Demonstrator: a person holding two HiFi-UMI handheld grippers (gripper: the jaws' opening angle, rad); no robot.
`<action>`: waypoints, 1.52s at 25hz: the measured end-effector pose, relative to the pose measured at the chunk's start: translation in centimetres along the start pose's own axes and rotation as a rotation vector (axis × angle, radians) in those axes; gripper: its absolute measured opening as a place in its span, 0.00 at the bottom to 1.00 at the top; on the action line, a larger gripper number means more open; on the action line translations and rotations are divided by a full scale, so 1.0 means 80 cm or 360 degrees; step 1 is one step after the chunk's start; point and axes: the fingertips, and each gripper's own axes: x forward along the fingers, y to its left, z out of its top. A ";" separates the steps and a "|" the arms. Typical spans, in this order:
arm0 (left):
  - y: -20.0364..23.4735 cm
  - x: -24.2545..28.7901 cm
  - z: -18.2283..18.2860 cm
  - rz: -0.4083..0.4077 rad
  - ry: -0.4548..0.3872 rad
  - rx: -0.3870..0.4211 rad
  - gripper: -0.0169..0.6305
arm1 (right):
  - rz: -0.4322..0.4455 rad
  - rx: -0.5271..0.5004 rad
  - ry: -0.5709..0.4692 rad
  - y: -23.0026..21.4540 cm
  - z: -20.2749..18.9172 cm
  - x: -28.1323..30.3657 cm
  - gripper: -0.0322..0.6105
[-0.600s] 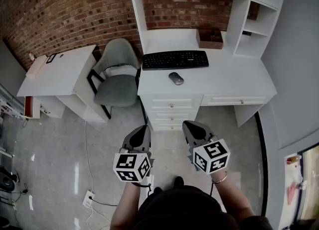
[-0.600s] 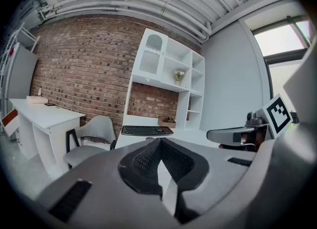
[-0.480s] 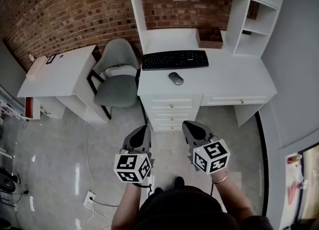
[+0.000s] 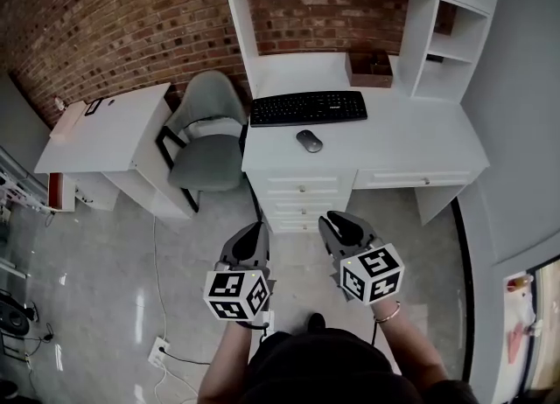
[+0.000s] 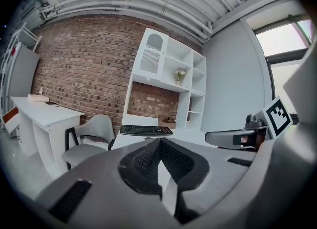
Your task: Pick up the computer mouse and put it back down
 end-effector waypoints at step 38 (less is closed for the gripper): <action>0.107 0.171 0.013 0.0017 0.0123 0.0006 0.04 | -0.0130 0.0109 0.0211 -0.117 0.000 0.163 0.43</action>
